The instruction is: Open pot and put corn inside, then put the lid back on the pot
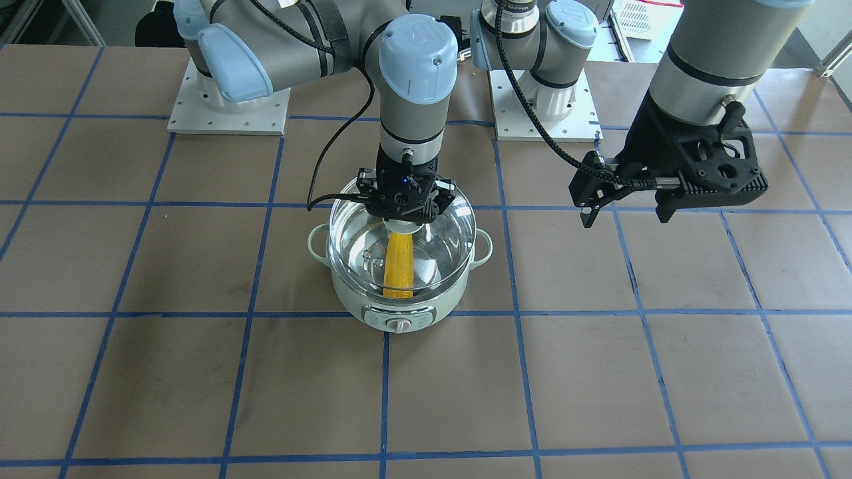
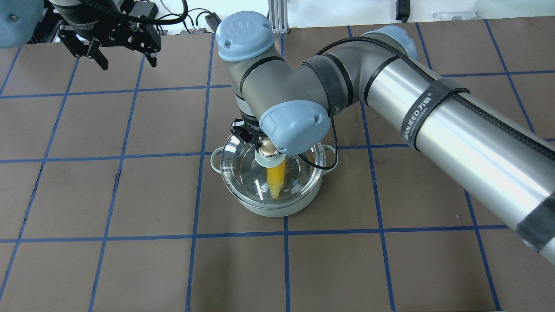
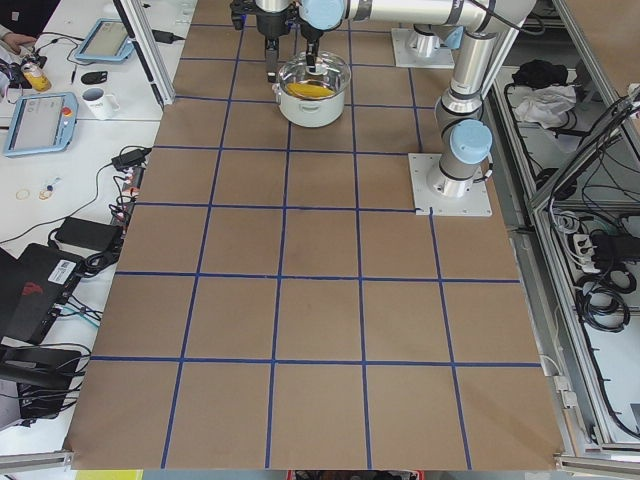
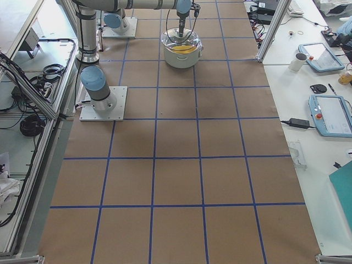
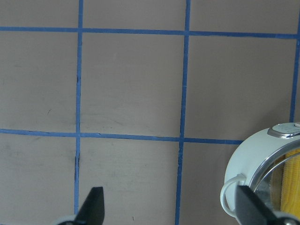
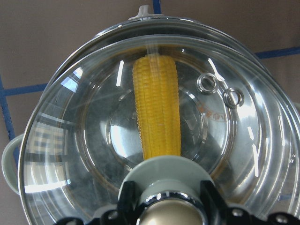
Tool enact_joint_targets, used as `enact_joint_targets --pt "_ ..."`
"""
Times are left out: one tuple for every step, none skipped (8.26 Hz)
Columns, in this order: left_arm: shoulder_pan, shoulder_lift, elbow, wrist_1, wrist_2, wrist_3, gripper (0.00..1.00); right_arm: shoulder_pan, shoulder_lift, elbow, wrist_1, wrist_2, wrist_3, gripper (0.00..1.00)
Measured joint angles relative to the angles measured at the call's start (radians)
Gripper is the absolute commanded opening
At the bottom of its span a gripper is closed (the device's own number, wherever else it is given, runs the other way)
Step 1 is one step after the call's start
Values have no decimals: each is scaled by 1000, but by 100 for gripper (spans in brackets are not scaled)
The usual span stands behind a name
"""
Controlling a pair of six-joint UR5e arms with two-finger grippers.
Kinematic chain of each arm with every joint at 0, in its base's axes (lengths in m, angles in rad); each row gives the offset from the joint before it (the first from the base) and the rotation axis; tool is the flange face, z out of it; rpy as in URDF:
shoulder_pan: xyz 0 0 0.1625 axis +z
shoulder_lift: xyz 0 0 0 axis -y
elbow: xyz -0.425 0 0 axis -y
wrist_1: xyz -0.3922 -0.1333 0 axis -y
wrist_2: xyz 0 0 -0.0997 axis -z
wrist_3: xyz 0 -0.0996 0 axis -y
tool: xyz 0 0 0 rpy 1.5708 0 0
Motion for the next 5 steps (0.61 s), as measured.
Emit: enact_joint_targets --pt "0 0 0 0 -2 0 100 0 4 0 -9 0 -6 28" --pt "0 0 0 0 -3 0 100 0 7 0 -17 -1 -10 28" --pt "-1 -1 -1 -1 -5 0 100 0 9 1 -21 -1 -13 28" --pt "-1 -3 -1 0 -15 -1 100 -1 10 3 -24 -1 -14 28" --pt "-1 -5 -2 0 -34 -2 100 -1 10 4 -26 -2 -15 28"
